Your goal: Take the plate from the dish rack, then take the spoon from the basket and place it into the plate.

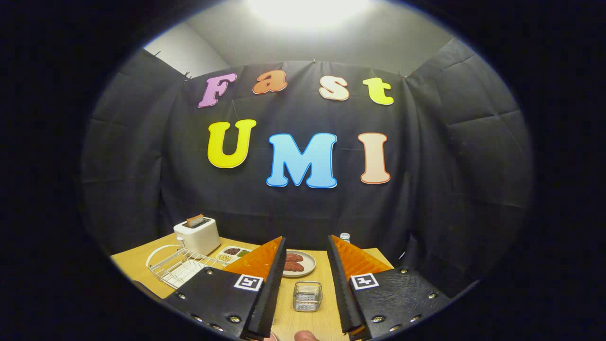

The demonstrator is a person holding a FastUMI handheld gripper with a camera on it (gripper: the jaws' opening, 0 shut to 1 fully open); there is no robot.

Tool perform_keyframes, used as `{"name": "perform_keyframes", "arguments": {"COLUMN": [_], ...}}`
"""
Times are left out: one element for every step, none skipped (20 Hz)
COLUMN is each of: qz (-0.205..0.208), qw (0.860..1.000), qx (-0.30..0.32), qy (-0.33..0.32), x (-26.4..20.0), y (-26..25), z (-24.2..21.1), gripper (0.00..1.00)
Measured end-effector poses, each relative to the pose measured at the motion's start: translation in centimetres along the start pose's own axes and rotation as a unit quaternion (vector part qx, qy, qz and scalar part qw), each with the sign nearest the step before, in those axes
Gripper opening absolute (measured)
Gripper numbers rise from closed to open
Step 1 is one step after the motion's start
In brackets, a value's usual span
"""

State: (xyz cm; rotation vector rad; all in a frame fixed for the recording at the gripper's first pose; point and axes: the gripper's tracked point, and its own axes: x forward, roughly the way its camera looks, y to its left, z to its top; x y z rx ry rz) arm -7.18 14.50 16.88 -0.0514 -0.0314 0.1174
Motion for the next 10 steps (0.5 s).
{"name": "perform_keyframes", "arguments": {"qz": [-0.004, -0.007, -0.008, -0.011, -0.015, -0.016, -0.016, -0.015, -0.012, -0.005], "qw": [1.0, 1.0, 1.0, 1.0, 1.0, 1.0, 1.0, 1.0, 1.0, 1.0], "qx": [0.0, 0.002, 0.005, 0.007, 0.009, 0.012, 0.016, 0.02, 0.022, 0.026], "qy": [-0.001, 0.0, 0.003, 0.006, 0.009, 0.01, 0.011, 0.008, 0.006, 0.003], "x": [0.1, 0.2, 0.3, 0.3, 0.6, 0.7, 0.8, 1.1, 1.4, 1.8], "y": [-0.5, -1.0, -1.5, -1.9, -2.6, -3.2, -3.8, -4.4, -5.0, -5.6], "z": [0.0, -0.2, -0.5, -1.0, -1.4, -1.8, -2.1, -2.6, -3.1, -3.8], "gripper": [0.53, 0.53, 0.53, 0.53, 0.53, 0.53, 0.53, 0.53, 0.53, 0.57]}}
